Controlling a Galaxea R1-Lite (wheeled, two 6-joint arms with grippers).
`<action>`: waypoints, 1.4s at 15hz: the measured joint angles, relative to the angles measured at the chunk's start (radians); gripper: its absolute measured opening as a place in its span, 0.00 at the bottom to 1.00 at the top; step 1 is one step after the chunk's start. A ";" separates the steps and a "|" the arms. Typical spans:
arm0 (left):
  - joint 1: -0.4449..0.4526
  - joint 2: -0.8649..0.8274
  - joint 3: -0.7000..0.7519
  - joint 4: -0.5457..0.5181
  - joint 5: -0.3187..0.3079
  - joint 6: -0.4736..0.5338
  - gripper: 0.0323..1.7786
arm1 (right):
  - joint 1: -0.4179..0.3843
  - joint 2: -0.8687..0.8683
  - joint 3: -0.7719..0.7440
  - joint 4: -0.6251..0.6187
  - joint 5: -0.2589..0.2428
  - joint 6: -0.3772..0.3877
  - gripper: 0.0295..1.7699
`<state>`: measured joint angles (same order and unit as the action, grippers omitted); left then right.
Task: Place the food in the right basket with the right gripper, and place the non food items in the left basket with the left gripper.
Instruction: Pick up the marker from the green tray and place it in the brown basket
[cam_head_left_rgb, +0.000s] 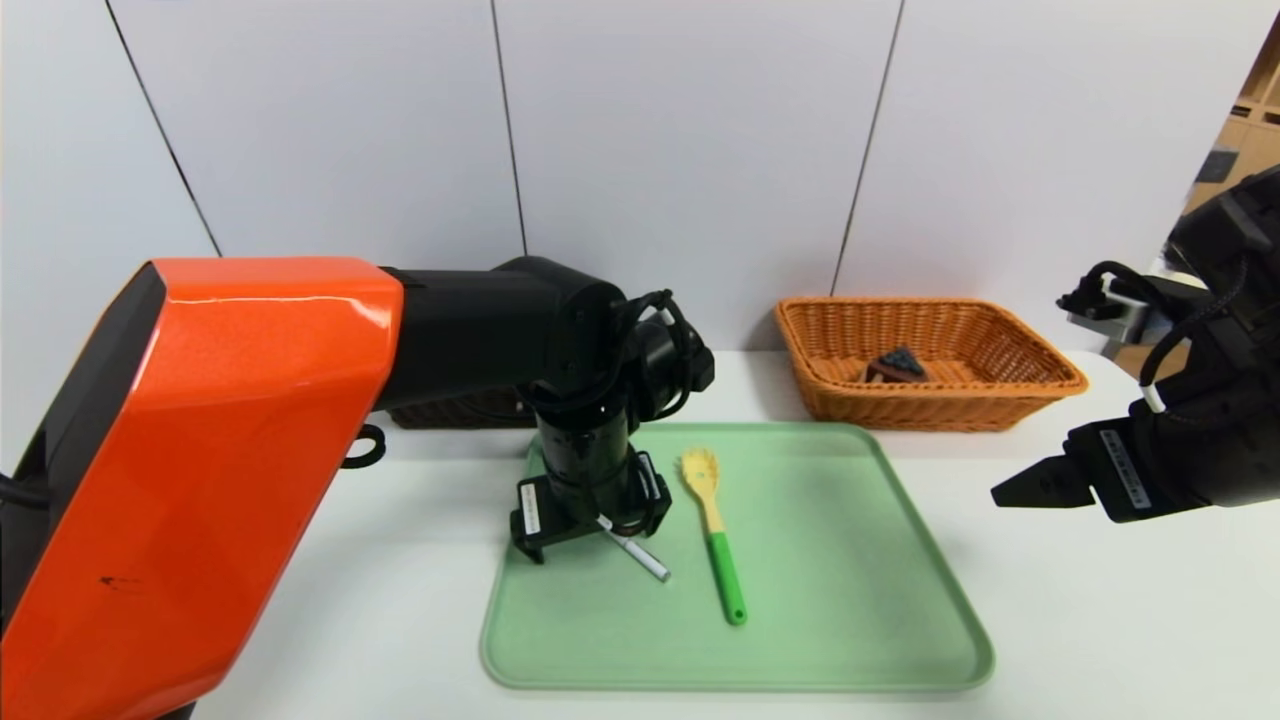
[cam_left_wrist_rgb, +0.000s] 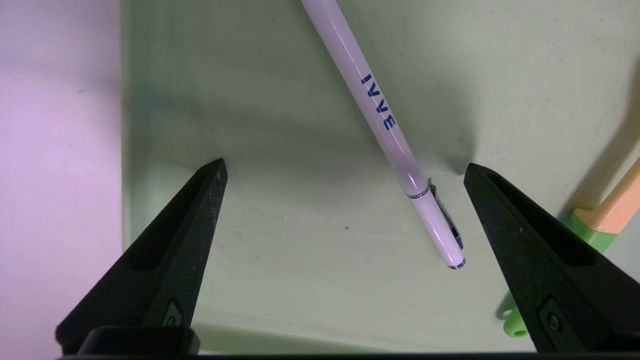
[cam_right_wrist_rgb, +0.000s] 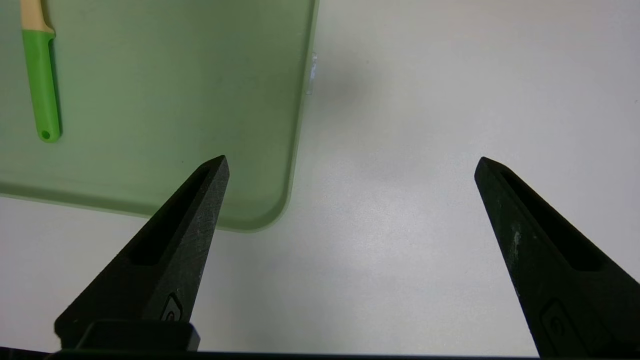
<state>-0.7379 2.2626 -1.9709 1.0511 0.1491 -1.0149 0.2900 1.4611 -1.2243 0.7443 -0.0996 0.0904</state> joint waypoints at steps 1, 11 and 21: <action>0.000 0.000 0.000 0.000 0.000 0.000 0.95 | 0.001 0.001 0.000 0.000 0.000 0.000 0.96; -0.001 0.003 0.001 0.002 0.001 0.001 0.51 | 0.007 0.000 -0.003 0.000 -0.003 -0.001 0.96; -0.001 0.003 0.001 -0.001 -0.001 -0.001 0.02 | 0.012 -0.003 -0.004 0.000 -0.003 -0.004 0.96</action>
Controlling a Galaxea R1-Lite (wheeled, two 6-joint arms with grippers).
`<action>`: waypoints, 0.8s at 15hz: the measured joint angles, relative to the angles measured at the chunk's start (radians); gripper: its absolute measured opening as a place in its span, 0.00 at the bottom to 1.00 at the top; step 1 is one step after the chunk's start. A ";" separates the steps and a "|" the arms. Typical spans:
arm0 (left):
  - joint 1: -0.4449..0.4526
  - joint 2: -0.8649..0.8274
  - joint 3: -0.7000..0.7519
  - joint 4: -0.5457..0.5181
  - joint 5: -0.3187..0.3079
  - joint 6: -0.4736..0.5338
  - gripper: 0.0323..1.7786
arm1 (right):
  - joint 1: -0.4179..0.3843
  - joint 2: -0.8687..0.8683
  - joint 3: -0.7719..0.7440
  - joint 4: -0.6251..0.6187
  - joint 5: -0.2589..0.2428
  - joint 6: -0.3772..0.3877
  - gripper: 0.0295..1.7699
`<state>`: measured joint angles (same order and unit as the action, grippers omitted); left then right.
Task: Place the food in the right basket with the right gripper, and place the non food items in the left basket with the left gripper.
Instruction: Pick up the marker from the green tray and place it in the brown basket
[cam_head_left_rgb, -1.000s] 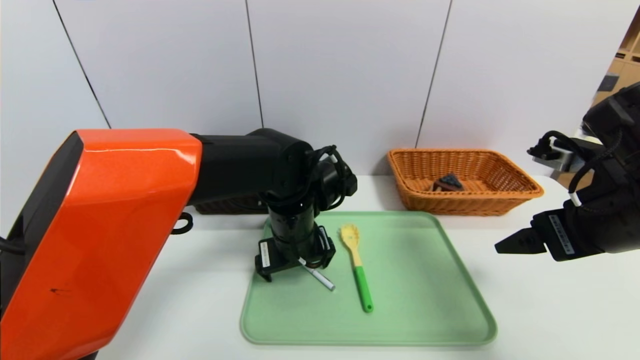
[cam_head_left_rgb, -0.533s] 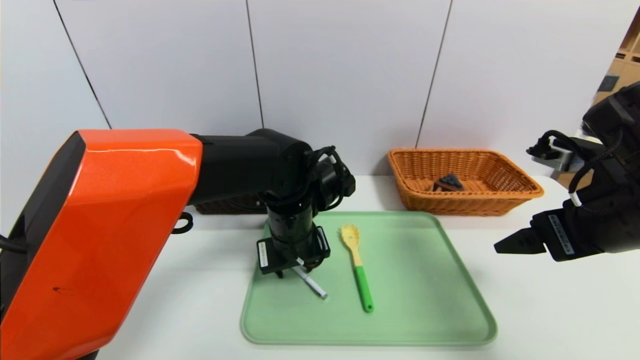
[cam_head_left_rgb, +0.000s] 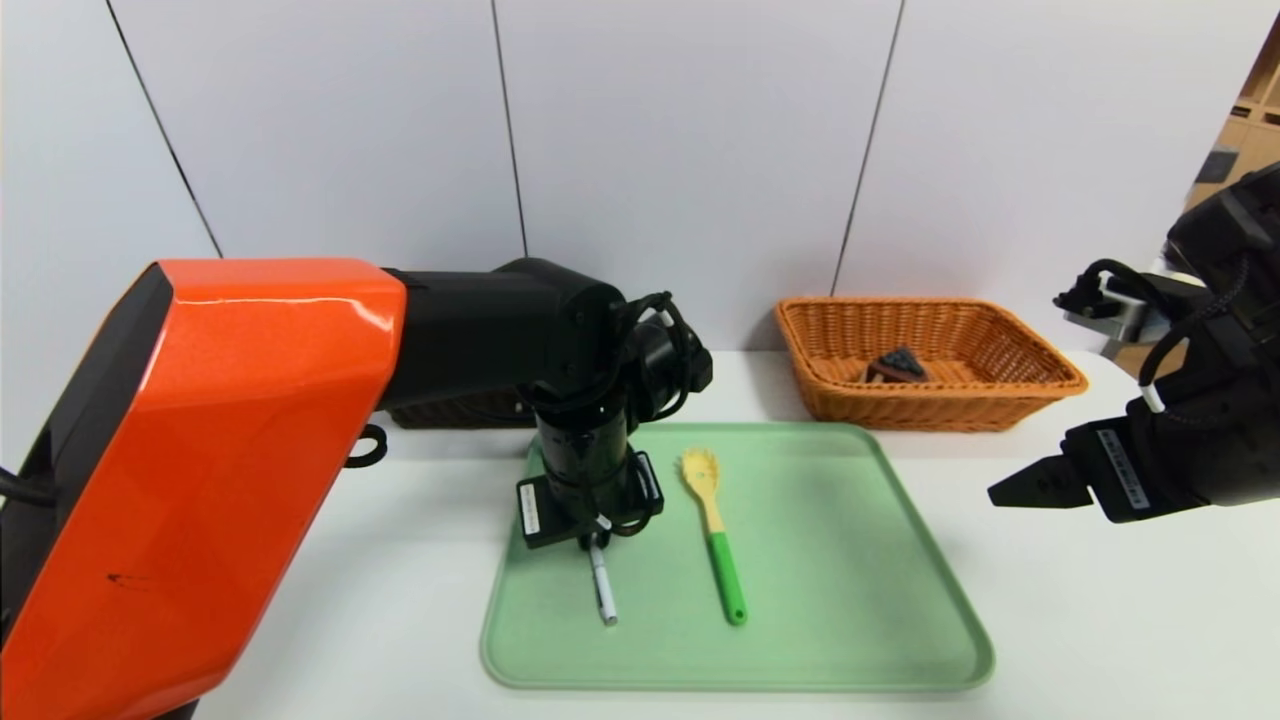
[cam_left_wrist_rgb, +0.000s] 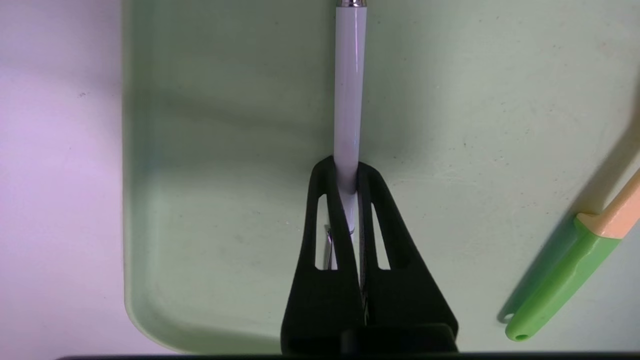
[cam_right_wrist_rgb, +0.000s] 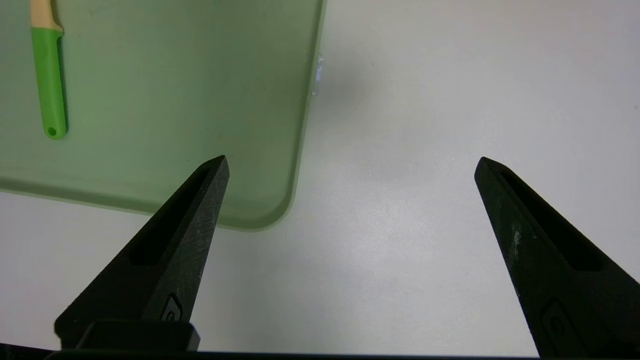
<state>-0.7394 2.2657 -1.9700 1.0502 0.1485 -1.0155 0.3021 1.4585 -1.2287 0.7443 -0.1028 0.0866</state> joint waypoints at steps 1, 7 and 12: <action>0.000 -0.002 0.000 0.002 0.000 0.001 0.02 | 0.000 0.000 0.000 0.000 0.000 0.000 0.96; -0.032 -0.045 0.000 0.034 -0.003 0.034 0.02 | 0.001 -0.004 0.003 0.001 0.001 0.000 0.96; -0.059 -0.088 -0.003 0.034 -0.005 0.048 0.02 | 0.001 -0.005 0.003 0.002 0.002 0.002 0.96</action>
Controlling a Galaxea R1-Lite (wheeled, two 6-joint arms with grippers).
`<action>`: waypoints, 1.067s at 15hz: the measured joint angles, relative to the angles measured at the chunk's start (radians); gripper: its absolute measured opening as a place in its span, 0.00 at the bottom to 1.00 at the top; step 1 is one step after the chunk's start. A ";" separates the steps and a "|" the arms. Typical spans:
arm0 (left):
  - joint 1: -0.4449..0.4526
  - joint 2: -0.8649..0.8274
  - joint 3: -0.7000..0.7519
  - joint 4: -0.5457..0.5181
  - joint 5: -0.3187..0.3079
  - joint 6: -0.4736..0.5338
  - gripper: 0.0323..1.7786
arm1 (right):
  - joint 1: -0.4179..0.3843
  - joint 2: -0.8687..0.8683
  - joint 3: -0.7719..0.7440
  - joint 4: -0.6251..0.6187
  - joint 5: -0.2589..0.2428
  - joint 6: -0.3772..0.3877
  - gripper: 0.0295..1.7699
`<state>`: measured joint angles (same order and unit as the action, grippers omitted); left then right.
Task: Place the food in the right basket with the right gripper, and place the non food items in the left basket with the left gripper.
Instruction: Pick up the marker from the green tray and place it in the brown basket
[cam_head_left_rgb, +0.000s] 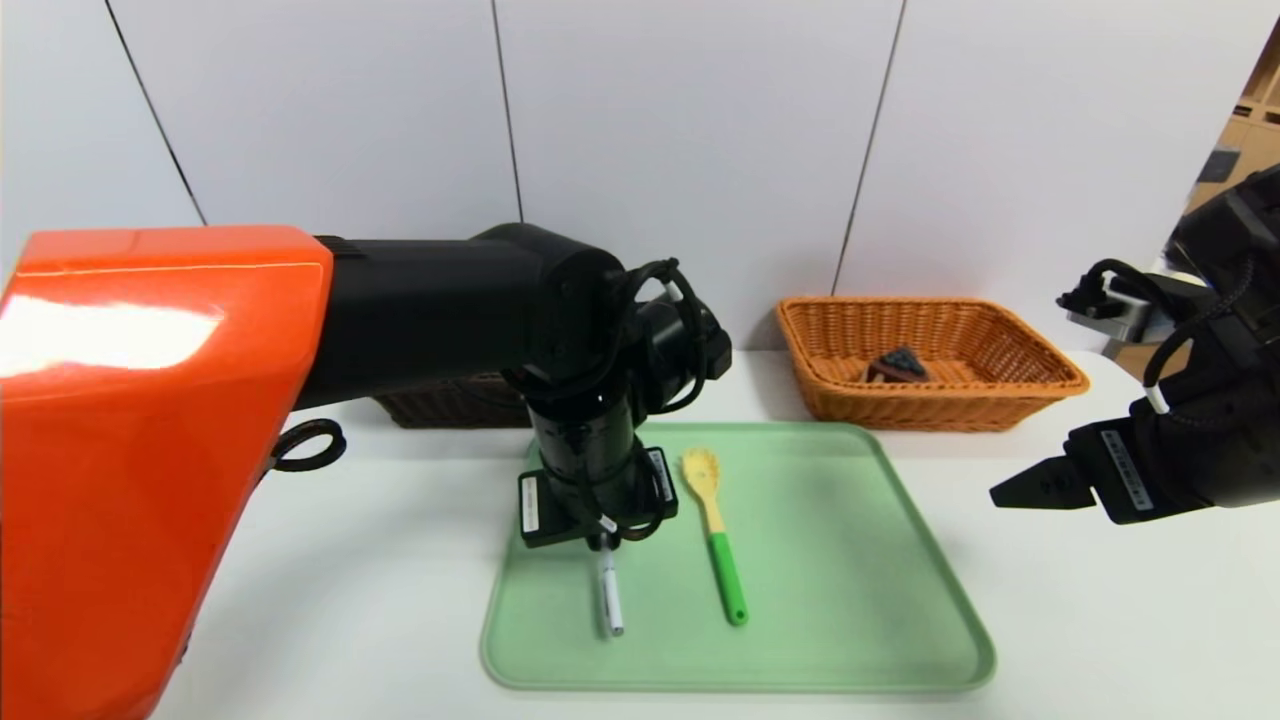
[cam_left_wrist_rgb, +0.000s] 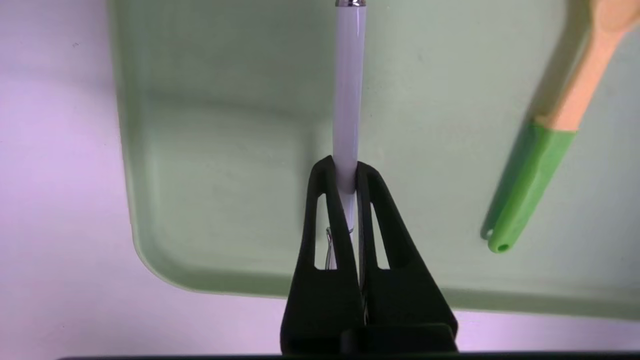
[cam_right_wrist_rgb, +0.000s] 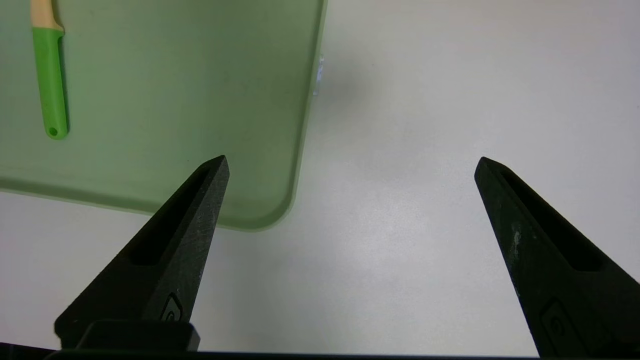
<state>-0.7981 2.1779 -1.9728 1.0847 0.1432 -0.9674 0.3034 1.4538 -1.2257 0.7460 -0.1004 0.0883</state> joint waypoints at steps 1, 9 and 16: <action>-0.009 -0.010 0.000 -0.003 0.000 0.018 0.02 | 0.000 0.000 0.000 0.000 0.000 -0.001 0.96; -0.031 -0.098 -0.007 -0.131 -0.039 0.173 0.02 | 0.011 0.010 0.001 0.000 0.000 0.001 0.96; 0.013 -0.207 -0.008 -0.293 -0.037 0.174 0.02 | 0.020 0.021 0.002 0.000 -0.006 0.002 0.96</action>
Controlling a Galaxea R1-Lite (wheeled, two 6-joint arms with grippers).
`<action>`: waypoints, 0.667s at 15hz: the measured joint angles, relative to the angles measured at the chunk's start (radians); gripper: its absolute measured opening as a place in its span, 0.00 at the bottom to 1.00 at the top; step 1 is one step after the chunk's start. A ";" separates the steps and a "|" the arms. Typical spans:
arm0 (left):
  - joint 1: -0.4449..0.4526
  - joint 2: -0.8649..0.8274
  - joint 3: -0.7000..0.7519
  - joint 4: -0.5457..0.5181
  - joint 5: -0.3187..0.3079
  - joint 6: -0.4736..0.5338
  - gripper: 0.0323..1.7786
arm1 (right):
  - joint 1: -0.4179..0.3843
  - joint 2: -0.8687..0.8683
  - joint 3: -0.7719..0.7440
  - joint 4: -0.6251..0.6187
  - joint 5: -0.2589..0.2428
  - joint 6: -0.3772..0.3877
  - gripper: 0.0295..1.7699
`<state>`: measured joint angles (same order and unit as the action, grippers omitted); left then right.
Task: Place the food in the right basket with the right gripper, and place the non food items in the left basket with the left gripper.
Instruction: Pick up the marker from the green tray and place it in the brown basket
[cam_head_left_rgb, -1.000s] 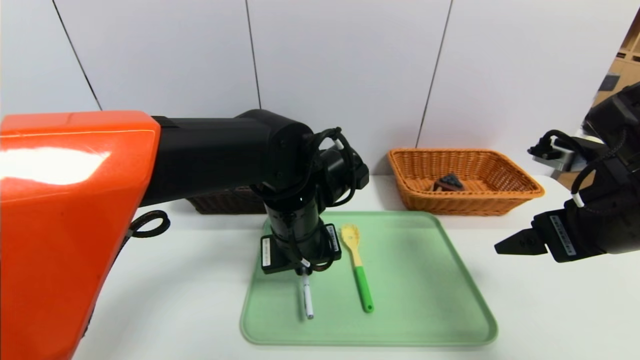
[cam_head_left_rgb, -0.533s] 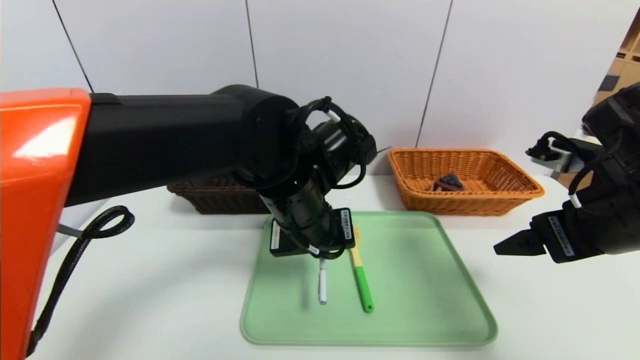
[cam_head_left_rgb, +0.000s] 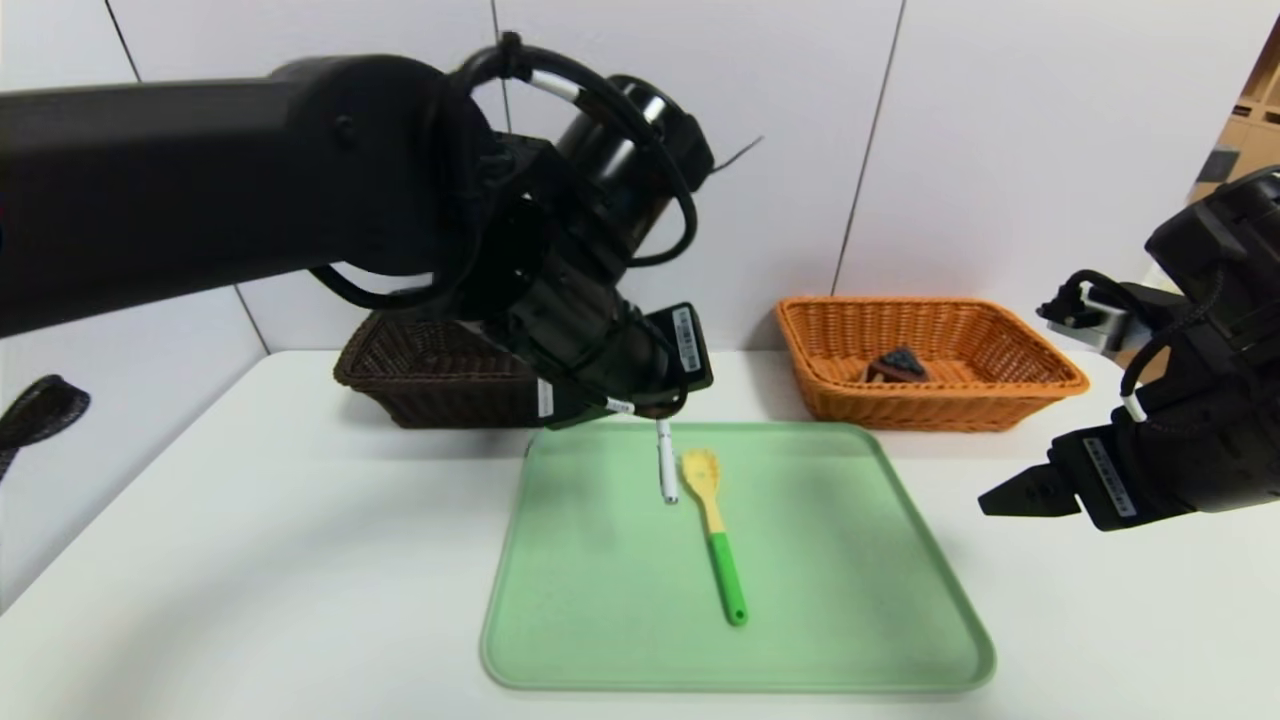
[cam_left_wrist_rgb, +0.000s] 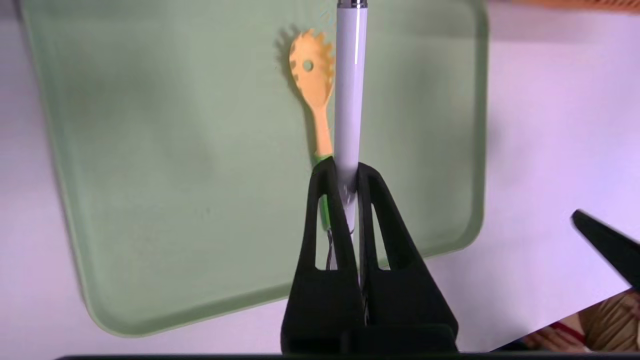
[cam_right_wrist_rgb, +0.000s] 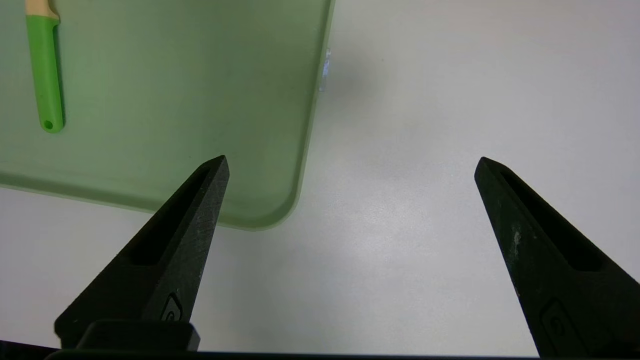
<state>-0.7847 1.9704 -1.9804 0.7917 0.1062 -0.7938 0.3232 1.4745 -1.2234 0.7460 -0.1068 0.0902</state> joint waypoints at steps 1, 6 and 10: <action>0.031 -0.015 0.000 -0.011 0.000 0.006 0.02 | 0.000 0.000 0.000 0.000 -0.003 0.000 0.96; 0.232 -0.059 0.001 -0.054 0.030 0.236 0.02 | 0.000 0.007 -0.035 -0.006 -0.009 -0.001 0.96; 0.291 -0.065 0.001 -0.125 0.069 0.332 0.02 | 0.000 0.015 -0.049 -0.121 -0.021 0.001 0.96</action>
<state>-0.4936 1.9055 -1.9796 0.6666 0.1749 -0.4617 0.3232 1.4894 -1.2719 0.6249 -0.1283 0.0917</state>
